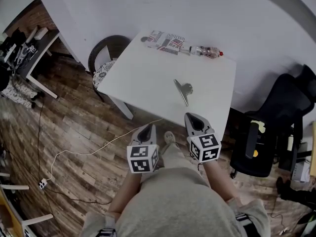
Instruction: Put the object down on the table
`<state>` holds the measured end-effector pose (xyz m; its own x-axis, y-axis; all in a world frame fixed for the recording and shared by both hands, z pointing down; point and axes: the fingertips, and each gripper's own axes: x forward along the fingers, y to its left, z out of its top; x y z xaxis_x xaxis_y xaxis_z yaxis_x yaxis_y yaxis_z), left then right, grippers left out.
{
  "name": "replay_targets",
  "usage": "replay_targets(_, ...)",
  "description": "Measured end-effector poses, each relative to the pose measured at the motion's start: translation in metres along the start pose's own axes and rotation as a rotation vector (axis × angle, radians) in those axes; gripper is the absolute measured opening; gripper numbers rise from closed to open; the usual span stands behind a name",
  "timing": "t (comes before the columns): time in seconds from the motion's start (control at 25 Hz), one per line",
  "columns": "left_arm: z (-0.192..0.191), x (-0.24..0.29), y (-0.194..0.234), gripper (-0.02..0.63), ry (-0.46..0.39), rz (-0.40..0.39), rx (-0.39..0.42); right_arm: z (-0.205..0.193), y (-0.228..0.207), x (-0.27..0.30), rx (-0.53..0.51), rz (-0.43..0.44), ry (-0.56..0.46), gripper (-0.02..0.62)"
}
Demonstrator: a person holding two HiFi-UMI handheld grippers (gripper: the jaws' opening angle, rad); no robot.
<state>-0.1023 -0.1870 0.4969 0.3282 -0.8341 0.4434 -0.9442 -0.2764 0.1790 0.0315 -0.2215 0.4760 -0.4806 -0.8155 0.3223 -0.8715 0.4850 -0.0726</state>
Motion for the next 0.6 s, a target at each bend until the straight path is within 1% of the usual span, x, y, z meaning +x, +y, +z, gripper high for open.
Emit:
replay_targets(0.36,-0.004,-0.012,-0.004,0.015,-0.011,0.000,0.006,0.003,0.018,-0.020,-0.002,0.015,-0.039,-0.002)
replay_targets(0.6,-0.003,-0.013,-0.003,0.015,-0.014,0.001,0.008,0.003,0.022,-0.019,-0.007,0.029,-0.036,-0.002)
